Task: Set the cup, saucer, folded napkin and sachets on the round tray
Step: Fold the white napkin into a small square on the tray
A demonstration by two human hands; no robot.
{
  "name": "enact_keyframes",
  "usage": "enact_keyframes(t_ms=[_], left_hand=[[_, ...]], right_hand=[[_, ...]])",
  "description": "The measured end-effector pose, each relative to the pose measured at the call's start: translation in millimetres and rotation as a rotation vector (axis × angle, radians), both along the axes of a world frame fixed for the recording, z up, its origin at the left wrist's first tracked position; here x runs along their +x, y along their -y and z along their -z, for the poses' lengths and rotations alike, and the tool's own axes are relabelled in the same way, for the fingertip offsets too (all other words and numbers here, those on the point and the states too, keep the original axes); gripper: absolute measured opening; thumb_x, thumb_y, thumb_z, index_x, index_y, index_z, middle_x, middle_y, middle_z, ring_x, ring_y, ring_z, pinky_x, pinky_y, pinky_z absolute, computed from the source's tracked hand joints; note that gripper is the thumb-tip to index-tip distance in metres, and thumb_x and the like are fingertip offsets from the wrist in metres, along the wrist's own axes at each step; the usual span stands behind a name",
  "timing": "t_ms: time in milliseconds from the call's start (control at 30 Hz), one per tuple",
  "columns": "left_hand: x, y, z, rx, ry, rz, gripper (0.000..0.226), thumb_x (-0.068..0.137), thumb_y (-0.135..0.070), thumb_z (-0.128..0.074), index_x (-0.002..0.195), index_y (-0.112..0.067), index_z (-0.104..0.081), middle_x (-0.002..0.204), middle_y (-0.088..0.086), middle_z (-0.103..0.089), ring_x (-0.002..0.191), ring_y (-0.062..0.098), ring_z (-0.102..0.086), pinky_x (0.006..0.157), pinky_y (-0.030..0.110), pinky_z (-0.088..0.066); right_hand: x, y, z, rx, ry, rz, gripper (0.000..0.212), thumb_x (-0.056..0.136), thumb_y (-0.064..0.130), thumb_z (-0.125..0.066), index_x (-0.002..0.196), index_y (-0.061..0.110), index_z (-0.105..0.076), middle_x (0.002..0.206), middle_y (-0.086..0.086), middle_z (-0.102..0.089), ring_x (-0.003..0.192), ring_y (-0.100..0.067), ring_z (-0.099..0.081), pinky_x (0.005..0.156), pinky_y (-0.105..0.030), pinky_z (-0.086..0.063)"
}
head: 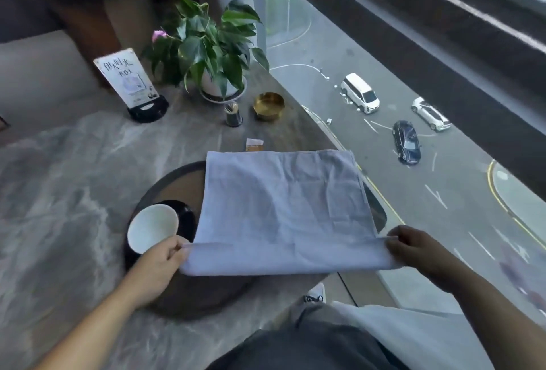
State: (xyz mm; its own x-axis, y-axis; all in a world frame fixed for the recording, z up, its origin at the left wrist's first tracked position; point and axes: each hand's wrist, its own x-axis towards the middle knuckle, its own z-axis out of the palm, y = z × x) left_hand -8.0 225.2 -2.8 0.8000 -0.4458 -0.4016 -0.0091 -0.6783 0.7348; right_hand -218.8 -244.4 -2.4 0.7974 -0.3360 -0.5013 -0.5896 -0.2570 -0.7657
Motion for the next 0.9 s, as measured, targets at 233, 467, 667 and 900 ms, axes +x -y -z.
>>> enact_keyframes(t_ms=[233, 467, 667, 900], left_hand=[[14.0, 19.2, -20.0, 0.056, 0.054, 0.049, 0.015, 0.098, -0.031, -0.047, 0.088, -0.033, -0.058, 0.079, -0.010, -0.067, 0.069, 0.004, -0.059, 0.068, 0.033, -0.045], [76.4, 98.5, -10.9, 0.205, 0.342, -0.185, 0.014, 0.095, -0.027, -0.044, 0.085, -0.027, -0.056, 0.079, -0.007, -0.062, 0.071, 0.012, -0.054, 0.053, 0.027, -0.034], [106.3, 123.0, 6.6, 0.376, 0.412, -0.247, 0.017, 0.097, -0.023, -0.040, 0.089, -0.016, -0.053, 0.069, 0.000, -0.054, 0.059, 0.014, -0.044, 0.046, 0.030, -0.025], [120.9, 133.2, 31.3, 0.555, 0.381, -0.164, 0.019, 0.096, -0.014, -0.038, 0.084, -0.007, -0.050, 0.078, 0.013, -0.059, 0.069, 0.031, -0.050, 0.052, 0.033, -0.031]], right_hand=[[18.6, 27.3, -3.3, 0.053, 0.023, 0.048, 0.011, 0.094, 0.014, -0.058, 0.087, 0.007, -0.063, 0.070, -0.008, -0.056, 0.063, -0.019, -0.048, 0.053, -0.031, -0.039], [108.9, 31.9, 19.3, -0.209, 0.194, 0.295, 0.012, 0.090, 0.013, -0.056, 0.079, 0.017, -0.061, 0.069, -0.003, -0.058, 0.061, -0.017, -0.049, 0.056, -0.028, -0.039], [137.2, 44.9, 49.3, -0.374, 0.078, 0.300, 0.008, 0.087, 0.021, -0.054, 0.086, 0.016, -0.060, 0.079, -0.002, -0.062, 0.077, -0.025, -0.056, 0.067, -0.032, -0.039], [150.6, 50.2, 67.3, -0.481, -0.067, 0.201, 0.011, 0.087, 0.025, -0.057, 0.082, 0.016, -0.056, 0.077, -0.003, -0.059, 0.076, -0.027, -0.052, 0.064, -0.033, -0.036]])
